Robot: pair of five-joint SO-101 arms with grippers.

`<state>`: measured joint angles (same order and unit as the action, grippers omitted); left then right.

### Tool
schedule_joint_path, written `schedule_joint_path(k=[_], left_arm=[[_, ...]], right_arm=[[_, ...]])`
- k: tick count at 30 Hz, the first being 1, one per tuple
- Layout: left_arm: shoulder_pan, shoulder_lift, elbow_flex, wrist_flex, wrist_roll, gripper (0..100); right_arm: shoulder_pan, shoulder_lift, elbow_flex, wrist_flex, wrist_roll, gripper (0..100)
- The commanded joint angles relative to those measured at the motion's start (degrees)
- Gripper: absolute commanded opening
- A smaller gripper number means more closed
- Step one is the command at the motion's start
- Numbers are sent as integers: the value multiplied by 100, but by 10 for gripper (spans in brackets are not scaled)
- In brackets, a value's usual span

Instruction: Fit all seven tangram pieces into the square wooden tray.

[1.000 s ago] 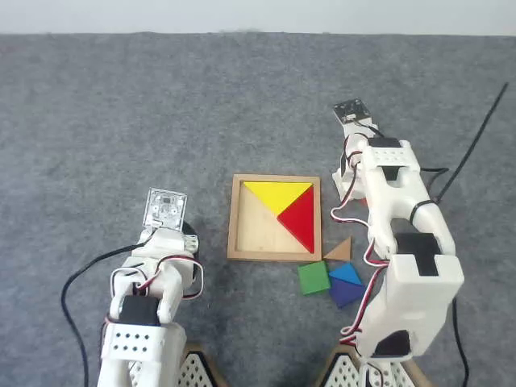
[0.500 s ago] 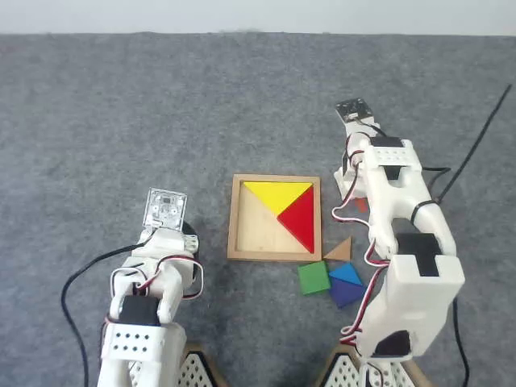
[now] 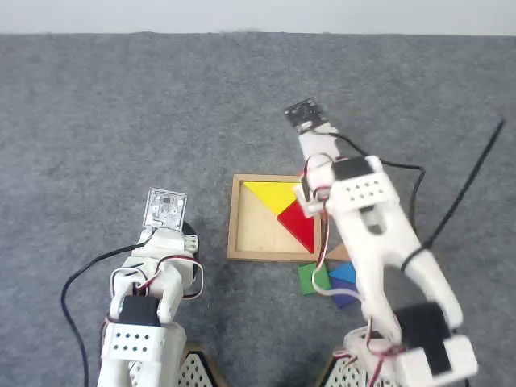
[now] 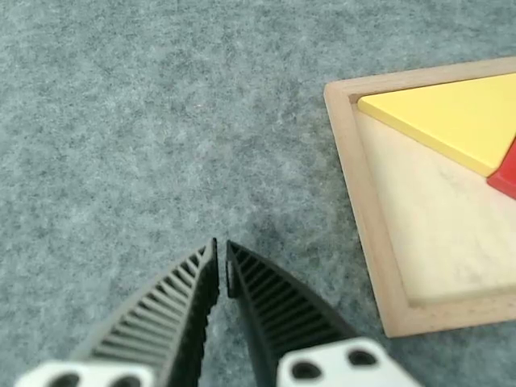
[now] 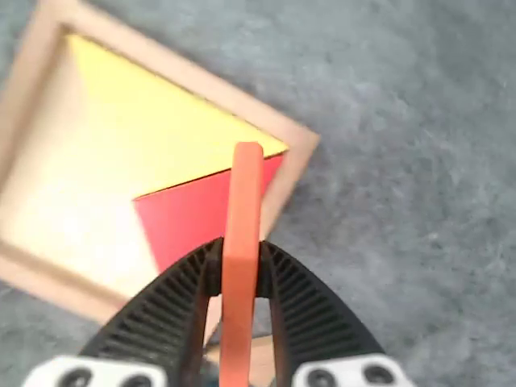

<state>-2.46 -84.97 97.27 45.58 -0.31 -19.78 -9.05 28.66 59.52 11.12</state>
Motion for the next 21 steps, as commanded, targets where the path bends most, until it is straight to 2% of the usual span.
schedule_joint_path(k=[1,5,9,18,21], left_arm=[[-26,-70,-48,9,44,15],[-26,-70,-48,9,44,15],[-26,-70,-48,9,44,15],[-26,-70,-48,9,44,15],[-26,-70,-48,9,44,15]], right_arm=[[-655,-822,237,75,-62,7],[-1218,-866,484,84,360,7],[-1376,-919,607,75,624,7],[-1376,-875,598,57,563,7],[-1376,-866,598,22,97,7]])
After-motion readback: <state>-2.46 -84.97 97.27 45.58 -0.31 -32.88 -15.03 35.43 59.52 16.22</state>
